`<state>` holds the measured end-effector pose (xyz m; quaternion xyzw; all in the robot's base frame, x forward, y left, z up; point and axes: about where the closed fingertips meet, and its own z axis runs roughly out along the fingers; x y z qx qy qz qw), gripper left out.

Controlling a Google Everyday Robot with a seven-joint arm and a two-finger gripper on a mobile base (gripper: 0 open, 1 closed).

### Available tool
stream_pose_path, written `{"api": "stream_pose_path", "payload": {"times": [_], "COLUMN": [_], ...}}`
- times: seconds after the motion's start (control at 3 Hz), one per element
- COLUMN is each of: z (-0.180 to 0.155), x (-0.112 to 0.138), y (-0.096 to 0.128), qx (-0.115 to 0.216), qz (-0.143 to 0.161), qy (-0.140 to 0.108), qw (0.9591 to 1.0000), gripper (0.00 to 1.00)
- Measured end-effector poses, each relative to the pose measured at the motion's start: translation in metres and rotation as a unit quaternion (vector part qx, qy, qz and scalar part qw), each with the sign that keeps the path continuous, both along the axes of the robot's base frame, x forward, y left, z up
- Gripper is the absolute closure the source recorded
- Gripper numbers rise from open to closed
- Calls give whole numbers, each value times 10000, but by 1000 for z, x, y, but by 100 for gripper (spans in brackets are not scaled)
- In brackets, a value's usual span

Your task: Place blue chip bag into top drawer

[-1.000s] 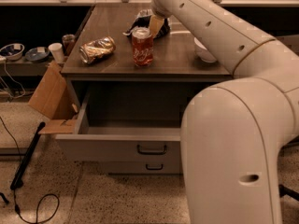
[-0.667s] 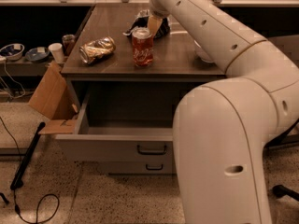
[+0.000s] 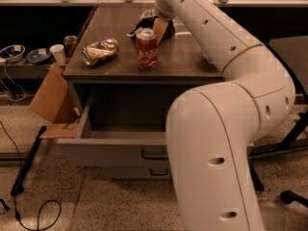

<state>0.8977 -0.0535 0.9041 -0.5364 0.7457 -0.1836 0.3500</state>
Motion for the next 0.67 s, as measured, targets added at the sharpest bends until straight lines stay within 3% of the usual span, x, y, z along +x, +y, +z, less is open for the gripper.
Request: {"api": "stream_pose_path", "payload": {"times": [0.67], "z": [-18], "x": [1], "y": [-16], "qx": [161], "qz": [-373], "qy": [365], "qw": [9985], "gripper": [1]}}
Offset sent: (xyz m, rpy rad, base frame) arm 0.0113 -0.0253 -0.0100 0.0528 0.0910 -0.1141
